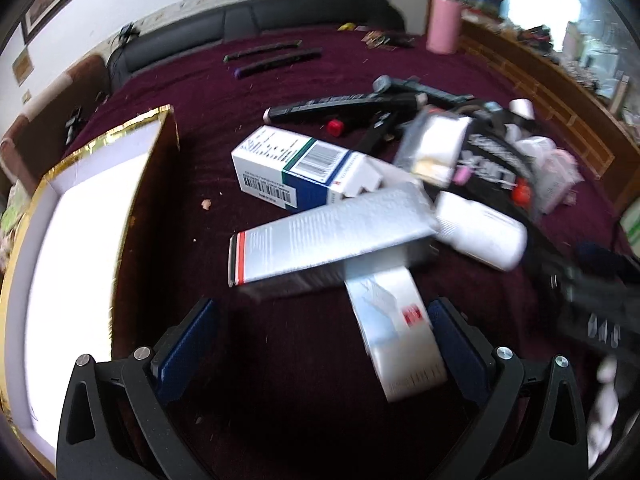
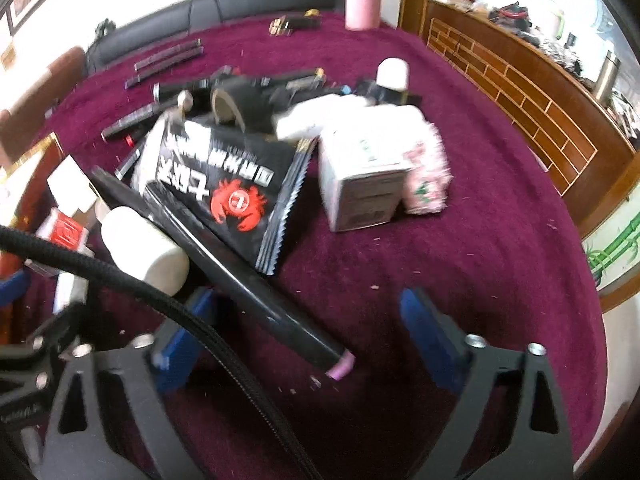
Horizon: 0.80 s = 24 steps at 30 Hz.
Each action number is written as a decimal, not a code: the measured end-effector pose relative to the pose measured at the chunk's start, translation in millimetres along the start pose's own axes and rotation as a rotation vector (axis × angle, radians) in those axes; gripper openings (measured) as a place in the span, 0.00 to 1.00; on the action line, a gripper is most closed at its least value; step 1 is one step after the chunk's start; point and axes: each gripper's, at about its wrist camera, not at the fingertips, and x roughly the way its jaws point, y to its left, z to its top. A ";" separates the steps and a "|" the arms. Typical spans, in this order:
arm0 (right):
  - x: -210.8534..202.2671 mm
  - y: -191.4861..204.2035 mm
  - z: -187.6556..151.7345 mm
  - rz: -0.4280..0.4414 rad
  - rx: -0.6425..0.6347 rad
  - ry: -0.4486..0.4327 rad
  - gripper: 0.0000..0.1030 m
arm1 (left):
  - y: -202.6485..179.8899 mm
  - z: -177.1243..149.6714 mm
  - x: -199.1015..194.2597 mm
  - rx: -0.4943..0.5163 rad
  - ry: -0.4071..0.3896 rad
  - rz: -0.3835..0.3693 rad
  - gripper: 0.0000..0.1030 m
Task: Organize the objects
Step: 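Reach the left tool to the silver-and-white tube box and grasp it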
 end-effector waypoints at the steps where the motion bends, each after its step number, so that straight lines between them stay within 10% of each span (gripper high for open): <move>1: -10.9 -6.3 -1.3 -0.009 0.019 -0.032 0.88 | 0.4 -2.0 -6.0 0.011 -0.016 -0.006 0.98; 8: -82.9 -41.6 -9.0 0.049 0.101 -0.272 0.89 | 18.5 -6.5 -44.3 0.036 -0.102 -0.104 0.97; 15: -70.2 -34.9 -17.8 0.100 0.095 -0.218 0.89 | 11.1 5.3 -39.0 0.061 -0.107 -0.056 0.96; 21: -67.7 -34.5 -35.5 0.140 0.097 -0.177 0.89 | -7.1 28.2 -14.2 0.321 -0.070 -0.042 0.96; 24: -65.9 -37.7 -36.6 0.149 0.118 -0.170 0.89 | -3.0 39.5 6.3 0.323 0.074 -0.202 0.96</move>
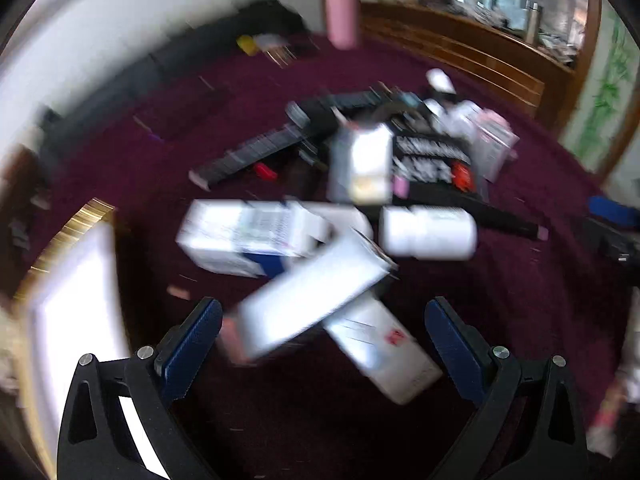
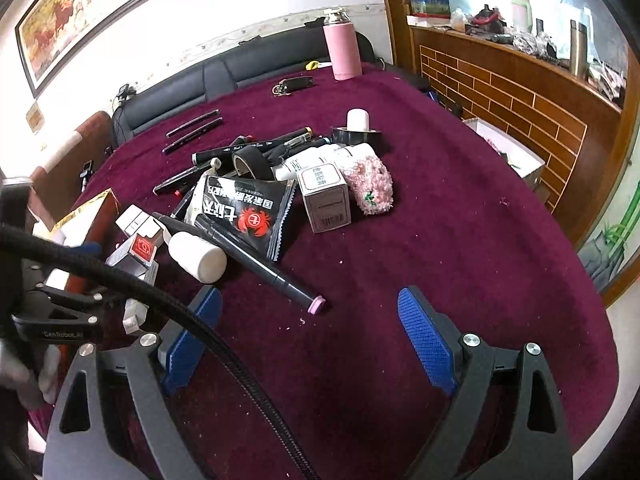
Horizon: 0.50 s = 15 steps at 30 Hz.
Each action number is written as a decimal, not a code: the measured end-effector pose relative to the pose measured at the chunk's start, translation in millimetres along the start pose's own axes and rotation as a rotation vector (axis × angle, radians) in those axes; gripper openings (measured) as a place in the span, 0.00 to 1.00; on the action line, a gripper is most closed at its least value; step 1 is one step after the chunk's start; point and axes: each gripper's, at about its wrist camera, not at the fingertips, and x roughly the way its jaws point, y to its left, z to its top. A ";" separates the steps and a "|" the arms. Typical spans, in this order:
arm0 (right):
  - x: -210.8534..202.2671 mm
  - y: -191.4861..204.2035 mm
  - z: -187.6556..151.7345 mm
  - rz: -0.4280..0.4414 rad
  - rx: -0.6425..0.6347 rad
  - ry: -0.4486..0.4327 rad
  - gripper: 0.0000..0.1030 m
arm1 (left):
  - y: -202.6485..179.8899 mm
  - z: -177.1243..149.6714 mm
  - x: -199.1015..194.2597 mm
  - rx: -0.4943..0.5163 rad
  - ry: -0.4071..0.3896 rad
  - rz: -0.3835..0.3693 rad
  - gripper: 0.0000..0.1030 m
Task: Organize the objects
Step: 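Reach the left tool to the silver-and-white tube box and grasp it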
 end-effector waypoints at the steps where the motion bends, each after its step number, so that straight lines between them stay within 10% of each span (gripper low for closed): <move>1: -0.2 -1.7 0.1 0.007 0.009 0.003 0.89 | -0.5 0.0 -0.7 0.006 -0.008 0.015 0.96; 7: 3.5 -6.4 1.5 0.007 0.024 0.014 0.89 | -25.2 -16.1 -40.7 0.066 -0.037 -0.269 0.94; 15: 7.3 -5.5 -3.1 0.018 0.035 0.037 0.89 | -4.6 6.8 -48.1 0.092 -0.106 -0.013 0.94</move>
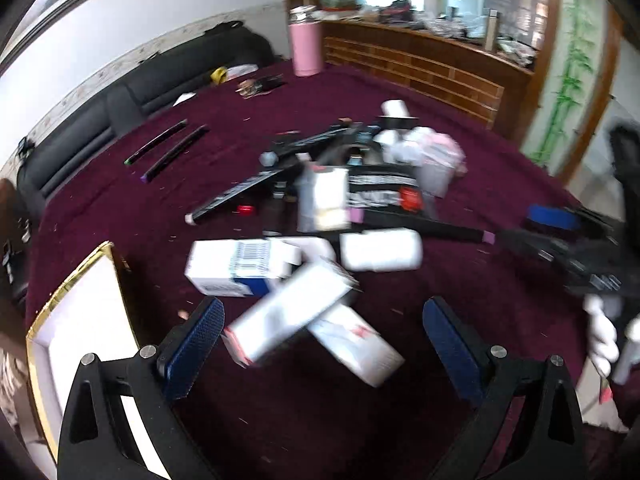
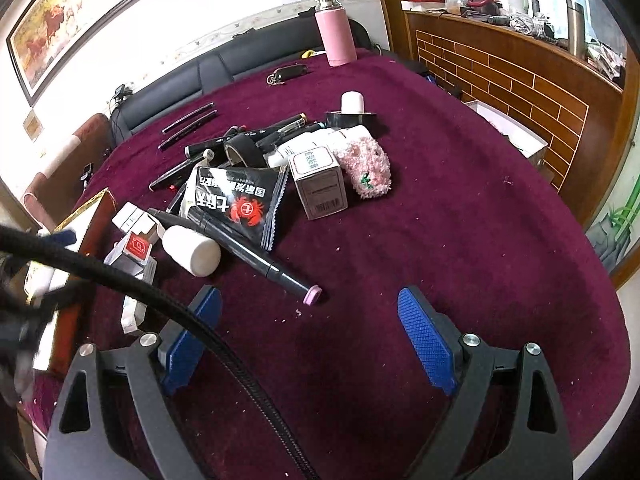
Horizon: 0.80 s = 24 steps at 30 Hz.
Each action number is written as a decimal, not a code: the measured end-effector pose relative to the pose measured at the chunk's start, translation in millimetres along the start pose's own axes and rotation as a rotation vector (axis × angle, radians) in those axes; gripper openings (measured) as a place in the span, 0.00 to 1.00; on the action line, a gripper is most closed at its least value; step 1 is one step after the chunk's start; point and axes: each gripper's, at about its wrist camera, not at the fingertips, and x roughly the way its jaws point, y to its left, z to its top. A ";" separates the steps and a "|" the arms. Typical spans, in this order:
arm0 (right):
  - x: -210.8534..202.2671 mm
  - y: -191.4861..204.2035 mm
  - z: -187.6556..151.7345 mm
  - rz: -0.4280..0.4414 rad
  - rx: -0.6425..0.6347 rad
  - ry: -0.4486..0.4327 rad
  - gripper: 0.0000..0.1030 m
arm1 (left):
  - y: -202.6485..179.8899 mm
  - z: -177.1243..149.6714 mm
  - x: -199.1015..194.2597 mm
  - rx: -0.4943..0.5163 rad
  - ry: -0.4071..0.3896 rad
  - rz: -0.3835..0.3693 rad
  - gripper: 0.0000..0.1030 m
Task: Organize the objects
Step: 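Reach the left tool to the silver-and-white tube box and grasp it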
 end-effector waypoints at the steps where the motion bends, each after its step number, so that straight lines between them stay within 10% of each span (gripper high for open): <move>1: -0.2 0.5 -0.3 0.002 0.001 0.001 0.89 | 8.3 6.1 11.3 -0.028 0.026 -0.016 0.94; 8: -3.2 6.6 -1.7 0.012 -0.015 0.001 0.89 | 38.1 -7.7 69.7 -0.254 0.228 -0.312 0.94; 12: 1.0 7.5 -2.0 0.011 -0.022 0.010 0.89 | 14.6 -21.6 41.7 -0.199 0.198 -0.429 0.94; 17: 10.9 8.1 -4.8 0.024 -0.006 0.037 0.88 | 1.4 -23.3 9.5 -0.110 0.136 -0.256 0.94; 21: 10.4 13.9 -7.8 0.031 -0.019 0.042 0.89 | -0.1 -25.7 11.7 -0.104 0.160 -0.145 0.58; 24: 6.9 18.4 -8.0 0.032 -0.036 0.034 0.89 | 2.1 -26.4 22.7 -0.162 0.163 -0.123 0.52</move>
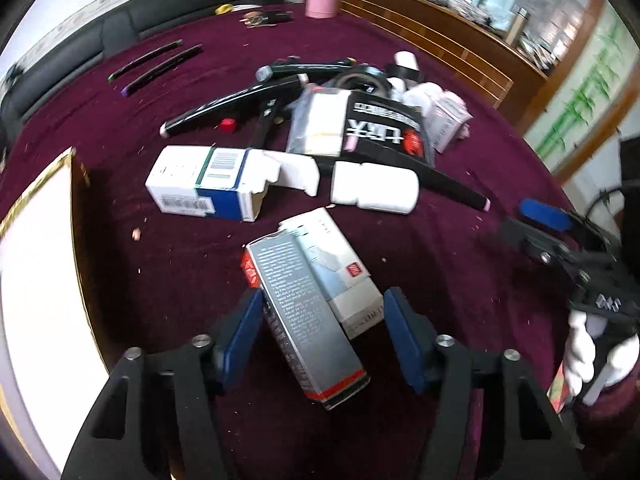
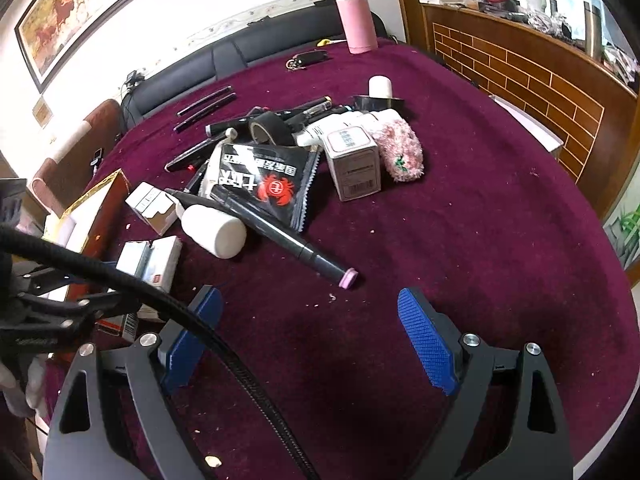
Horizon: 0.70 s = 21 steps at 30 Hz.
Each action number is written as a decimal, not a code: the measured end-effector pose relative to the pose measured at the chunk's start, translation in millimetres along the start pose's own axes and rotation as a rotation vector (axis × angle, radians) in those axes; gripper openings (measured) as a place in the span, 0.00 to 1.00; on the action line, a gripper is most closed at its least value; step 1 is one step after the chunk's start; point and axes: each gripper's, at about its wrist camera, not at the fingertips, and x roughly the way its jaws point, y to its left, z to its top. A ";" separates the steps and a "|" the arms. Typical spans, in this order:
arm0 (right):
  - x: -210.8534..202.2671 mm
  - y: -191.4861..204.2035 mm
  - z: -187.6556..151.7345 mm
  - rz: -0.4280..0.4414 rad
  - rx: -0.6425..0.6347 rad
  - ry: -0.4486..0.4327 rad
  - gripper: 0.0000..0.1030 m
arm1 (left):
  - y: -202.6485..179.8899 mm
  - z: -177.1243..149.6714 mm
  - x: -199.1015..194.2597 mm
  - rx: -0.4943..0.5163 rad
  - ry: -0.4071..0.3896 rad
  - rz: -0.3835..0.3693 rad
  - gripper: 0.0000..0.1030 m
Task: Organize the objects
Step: 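Reach the left tool to the silver-and-white tube box and grasp it, then grasp the white staples box with the right tool while the left tool lifts the silver box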
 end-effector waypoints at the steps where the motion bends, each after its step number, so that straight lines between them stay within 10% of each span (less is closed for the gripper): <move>1: -0.7 1.1 0.3 0.001 -0.003 -0.001 0.89 | 2.2 -1.1 1.7 -0.024 0.001 0.000 0.52; 15: 6.1 26.9 -4.5 0.011 -0.061 0.031 0.89 | 2.8 -18.2 16.4 -0.077 -0.072 0.308 0.32; 21: 5.8 53.9 2.8 0.048 -0.128 0.055 0.89 | 1.8 -30.6 0.6 -0.130 -0.128 0.154 0.22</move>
